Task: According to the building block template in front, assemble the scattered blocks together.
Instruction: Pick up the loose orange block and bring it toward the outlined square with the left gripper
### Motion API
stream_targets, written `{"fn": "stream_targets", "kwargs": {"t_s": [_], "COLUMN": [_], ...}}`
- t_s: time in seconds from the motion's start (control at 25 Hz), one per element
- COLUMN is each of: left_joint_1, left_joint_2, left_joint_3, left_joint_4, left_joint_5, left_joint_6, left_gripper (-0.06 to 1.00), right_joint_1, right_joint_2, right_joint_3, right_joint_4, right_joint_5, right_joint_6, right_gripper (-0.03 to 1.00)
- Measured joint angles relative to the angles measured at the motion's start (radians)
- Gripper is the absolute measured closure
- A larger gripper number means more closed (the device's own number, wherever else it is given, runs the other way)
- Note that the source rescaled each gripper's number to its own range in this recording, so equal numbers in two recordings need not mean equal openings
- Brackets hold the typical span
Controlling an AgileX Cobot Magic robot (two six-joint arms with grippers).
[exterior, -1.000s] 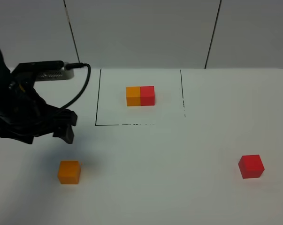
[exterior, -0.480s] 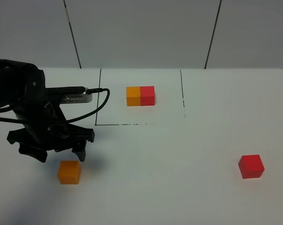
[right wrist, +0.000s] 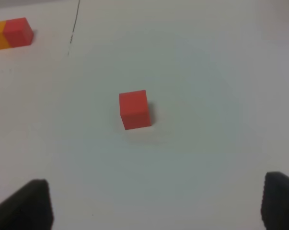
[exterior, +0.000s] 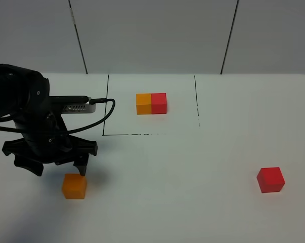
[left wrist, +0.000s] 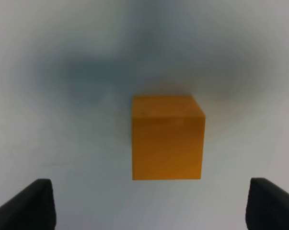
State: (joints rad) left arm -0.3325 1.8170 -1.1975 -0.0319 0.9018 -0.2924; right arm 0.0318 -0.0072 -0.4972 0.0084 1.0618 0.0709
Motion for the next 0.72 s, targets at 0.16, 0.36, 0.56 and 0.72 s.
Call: {"fn": "stream_targets", "kwargs": {"t_s": [0.16, 0.36, 0.56, 0.72], "left_joint_1": [-0.005, -0.007, -0.007, -0.012], "left_joint_2": [0.026, 0.060, 0.089, 0.112], "left_joint_3": [0.006, 0.014, 0.014, 0.014], "left_joint_4": [0.000, -0.023, -0.039, -0.039], "left_joint_5": [-0.011, -0.041, -0.072, -0.089], "left_joint_6": [-0.011, -0.015, -0.015, -0.015], "left_gripper": [0.25, 0.25, 0.25, 0.26], "right_joint_1": [0.000, 0.000, 0.000, 0.000], "right_joint_2": [0.000, 0.000, 0.000, 0.000], "right_joint_3": [0.000, 0.000, 0.000, 0.000], "right_joint_4": [0.000, 0.000, 0.000, 0.000], "right_joint_5": [0.000, 0.000, 0.000, 0.000], "right_joint_6": [0.000, 0.000, 0.000, 0.000], "right_gripper": [0.23, 0.23, 0.23, 0.23]}}
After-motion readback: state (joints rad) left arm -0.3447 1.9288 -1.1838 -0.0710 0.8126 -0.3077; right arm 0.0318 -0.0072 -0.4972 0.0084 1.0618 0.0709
